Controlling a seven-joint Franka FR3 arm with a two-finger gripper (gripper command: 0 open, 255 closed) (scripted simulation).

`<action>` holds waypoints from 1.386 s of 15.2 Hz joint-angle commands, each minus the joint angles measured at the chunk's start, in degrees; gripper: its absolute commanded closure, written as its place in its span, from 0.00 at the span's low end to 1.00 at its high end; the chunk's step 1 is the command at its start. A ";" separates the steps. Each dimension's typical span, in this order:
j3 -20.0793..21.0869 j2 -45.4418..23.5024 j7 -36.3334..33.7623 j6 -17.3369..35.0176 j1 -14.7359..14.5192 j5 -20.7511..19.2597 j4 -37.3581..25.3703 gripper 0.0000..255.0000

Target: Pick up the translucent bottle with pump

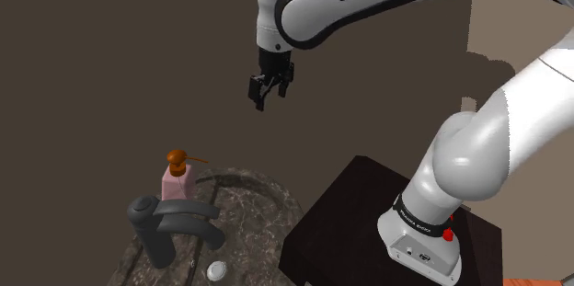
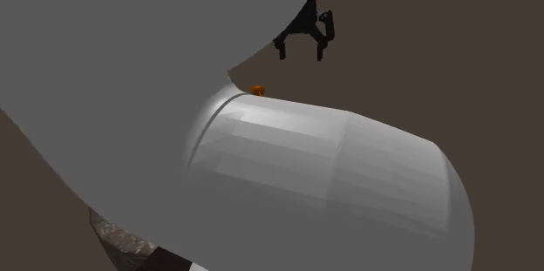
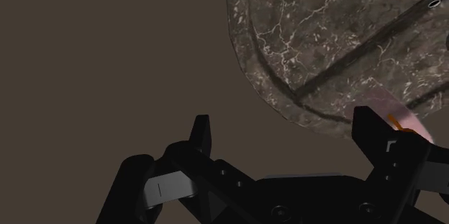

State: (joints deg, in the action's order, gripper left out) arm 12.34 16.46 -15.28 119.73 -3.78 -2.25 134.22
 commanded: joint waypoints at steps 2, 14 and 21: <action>2.36 -5.93 -4.23 3.05 -0.56 -1.20 -2.66 0.00; 5.81 -32.57 -19.45 7.07 -5.18 -11.78 -22.92 0.00; 4.36 -48.74 -24.75 4.60 -10.81 -16.53 -40.47 0.00</action>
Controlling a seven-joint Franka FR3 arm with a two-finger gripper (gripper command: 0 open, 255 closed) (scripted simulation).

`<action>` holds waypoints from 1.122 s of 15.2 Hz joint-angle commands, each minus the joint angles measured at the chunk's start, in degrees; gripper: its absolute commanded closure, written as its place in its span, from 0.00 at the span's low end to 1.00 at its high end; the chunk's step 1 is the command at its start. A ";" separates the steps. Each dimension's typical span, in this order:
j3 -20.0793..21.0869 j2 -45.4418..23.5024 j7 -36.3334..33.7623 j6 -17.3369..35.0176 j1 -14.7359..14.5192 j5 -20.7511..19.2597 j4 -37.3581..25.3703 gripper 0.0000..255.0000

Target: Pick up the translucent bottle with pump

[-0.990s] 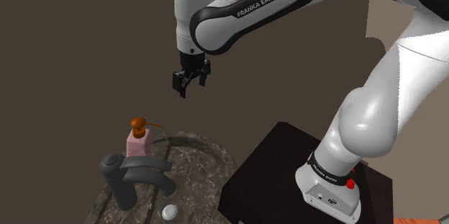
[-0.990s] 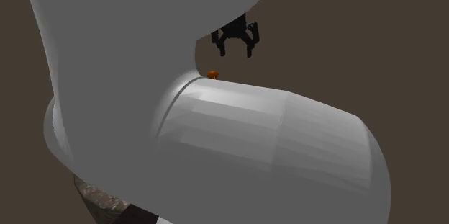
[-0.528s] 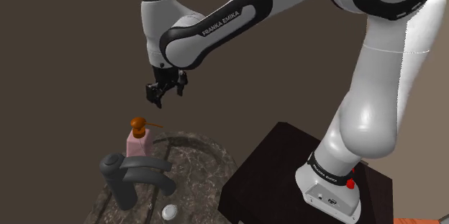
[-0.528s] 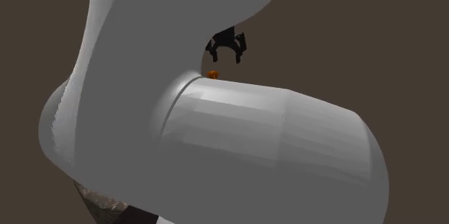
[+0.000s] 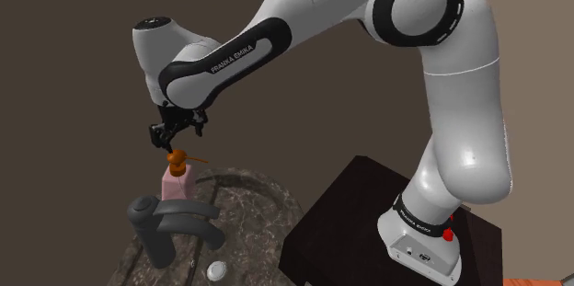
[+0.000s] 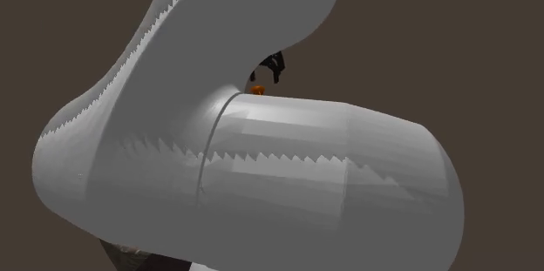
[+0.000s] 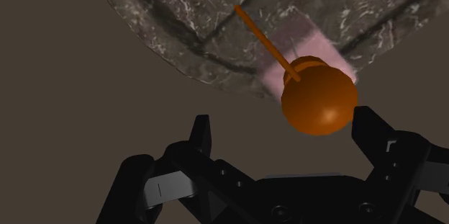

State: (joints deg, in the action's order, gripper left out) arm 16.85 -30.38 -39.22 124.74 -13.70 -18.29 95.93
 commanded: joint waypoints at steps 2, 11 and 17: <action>-0.71 -6.80 -1.62 -1.78 -2.66 -1.33 -8.31 0.00; -1.60 -10.25 -2.70 2.00 -3.21 -2.53 -7.88 0.00; -1.61 -10.31 -2.76 2.06 -3.25 -2.55 -7.88 1.00</action>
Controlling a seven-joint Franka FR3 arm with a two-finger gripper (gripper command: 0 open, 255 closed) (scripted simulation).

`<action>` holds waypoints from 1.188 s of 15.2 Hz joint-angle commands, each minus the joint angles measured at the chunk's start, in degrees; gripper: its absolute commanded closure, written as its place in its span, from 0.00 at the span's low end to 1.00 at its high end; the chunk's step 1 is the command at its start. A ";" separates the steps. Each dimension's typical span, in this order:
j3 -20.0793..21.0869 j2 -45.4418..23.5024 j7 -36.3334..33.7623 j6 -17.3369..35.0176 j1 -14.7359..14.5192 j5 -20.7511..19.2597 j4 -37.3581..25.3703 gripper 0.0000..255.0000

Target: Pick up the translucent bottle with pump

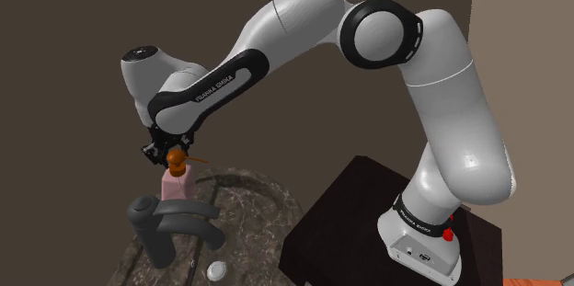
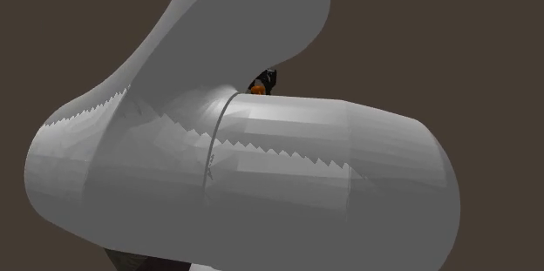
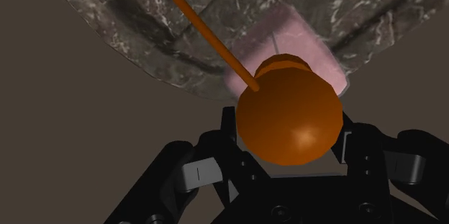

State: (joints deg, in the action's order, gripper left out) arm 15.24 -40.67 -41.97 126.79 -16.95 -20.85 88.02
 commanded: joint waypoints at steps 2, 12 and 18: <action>0.00 -0.03 0.00 0.01 0.00 0.00 0.02 1.00; 0.78 3.04 1.04 -3.59 0.45 1.13 -0.62 1.00; 1.35 5.28 1.88 -6.85 0.70 2.03 -1.74 1.00</action>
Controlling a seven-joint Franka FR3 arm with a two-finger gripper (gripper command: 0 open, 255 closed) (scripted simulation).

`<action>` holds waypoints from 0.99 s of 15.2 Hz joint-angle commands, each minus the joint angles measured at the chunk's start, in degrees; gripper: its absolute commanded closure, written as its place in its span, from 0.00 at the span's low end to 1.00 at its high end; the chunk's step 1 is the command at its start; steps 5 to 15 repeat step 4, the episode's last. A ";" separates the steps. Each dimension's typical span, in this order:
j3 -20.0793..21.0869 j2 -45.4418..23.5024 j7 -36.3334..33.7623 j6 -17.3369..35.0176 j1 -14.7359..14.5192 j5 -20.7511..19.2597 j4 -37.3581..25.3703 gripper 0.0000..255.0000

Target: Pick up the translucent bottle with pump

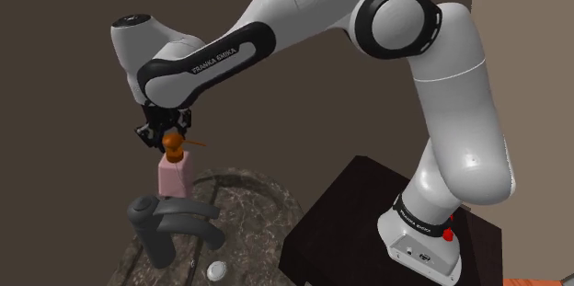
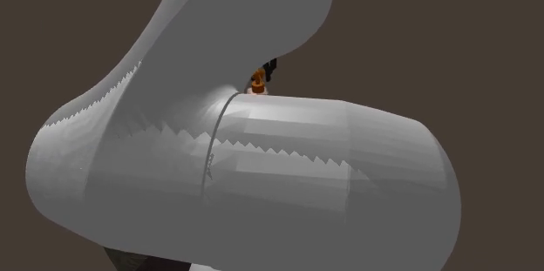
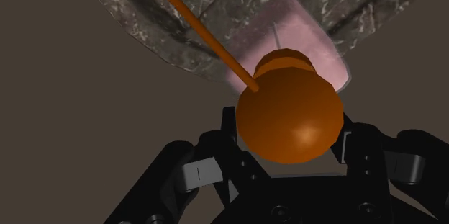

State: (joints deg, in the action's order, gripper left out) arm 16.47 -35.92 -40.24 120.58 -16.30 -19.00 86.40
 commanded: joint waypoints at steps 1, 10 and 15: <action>0.21 0.87 0.29 -1.20 0.09 0.33 -0.36 1.00; 0.31 1.25 0.45 -1.85 0.12 0.50 -0.65 1.00; 0.31 1.25 0.45 -1.85 0.12 0.50 -0.65 1.00</action>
